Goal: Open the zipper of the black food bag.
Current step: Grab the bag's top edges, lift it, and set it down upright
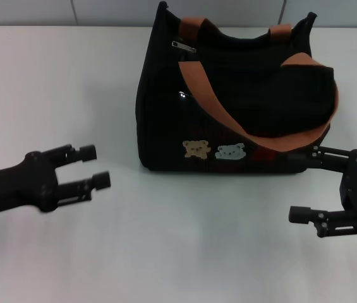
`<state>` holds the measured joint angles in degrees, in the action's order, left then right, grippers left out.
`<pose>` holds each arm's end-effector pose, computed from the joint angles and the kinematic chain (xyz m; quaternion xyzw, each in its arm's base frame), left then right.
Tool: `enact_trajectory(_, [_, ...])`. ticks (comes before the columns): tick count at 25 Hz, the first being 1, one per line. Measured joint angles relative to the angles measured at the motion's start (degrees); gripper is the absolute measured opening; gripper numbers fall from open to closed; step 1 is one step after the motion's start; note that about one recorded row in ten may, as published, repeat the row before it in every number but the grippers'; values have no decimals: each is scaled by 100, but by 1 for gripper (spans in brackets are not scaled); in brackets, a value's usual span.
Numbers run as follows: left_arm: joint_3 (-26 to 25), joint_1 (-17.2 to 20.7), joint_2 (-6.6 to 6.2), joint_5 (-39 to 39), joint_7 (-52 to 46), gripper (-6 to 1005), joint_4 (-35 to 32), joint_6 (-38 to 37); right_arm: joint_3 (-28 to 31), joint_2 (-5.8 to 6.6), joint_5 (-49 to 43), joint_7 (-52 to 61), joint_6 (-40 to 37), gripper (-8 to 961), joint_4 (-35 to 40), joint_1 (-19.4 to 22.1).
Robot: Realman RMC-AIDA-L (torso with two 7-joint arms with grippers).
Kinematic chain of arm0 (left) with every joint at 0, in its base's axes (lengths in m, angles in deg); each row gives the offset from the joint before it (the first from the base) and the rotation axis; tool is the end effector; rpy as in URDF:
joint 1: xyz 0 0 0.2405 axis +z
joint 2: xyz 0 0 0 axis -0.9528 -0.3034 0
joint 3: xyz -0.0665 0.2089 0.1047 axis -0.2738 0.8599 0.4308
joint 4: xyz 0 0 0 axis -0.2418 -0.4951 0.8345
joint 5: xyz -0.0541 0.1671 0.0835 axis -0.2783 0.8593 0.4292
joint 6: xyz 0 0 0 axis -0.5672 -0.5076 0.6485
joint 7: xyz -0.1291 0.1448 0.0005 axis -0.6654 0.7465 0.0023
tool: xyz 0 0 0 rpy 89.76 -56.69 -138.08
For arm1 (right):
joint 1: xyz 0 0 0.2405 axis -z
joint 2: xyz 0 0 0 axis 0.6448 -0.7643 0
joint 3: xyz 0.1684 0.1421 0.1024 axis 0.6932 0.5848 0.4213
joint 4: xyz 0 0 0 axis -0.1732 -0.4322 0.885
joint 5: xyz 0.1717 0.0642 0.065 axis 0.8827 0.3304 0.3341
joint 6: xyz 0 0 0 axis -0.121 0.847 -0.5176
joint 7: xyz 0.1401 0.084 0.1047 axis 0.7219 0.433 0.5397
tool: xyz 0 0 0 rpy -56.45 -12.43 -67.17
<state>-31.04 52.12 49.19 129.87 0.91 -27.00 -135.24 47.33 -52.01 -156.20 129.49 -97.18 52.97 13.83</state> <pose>-0.2634 0.2628 -0.0099 -0.8980 -0.2721 -0.3286 0.1078 0.2191 0.2540 -0.0116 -0.9391 0.0980 0.3271 0.0387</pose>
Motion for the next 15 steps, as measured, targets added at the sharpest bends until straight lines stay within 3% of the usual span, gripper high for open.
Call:
enact_trajectory(2, [0,0,0,0,0,705,0,0,12,-19,6,-29,86,839,-5,13])
enact_trajectory(3, [-145,-89,273,-2,215,701,13,743,14,-23,7,-31,112,839,-9,19])
enact_trajectory(5, [-185,-190,422,-4,421,693,33,1098,17,-28,9,-32,157,839,-49,23])
enact_trajectory(7, [-194,-276,487,-9,548,685,102,1311,26,-29,11,-33,195,839,-137,20])
enact_trajectory(8, [-197,-533,533,-45,809,681,456,1732,30,-29,12,-34,213,839,-176,19])
enact_trajectory(12, [-203,-871,518,-221,1132,665,1008,2213,18,-37,12,-43,294,840,-245,39])
enact_trajectory(15, [-204,-1126,542,-643,2099,654,1561,2516,8,-41,13,-45,400,840,-358,51])
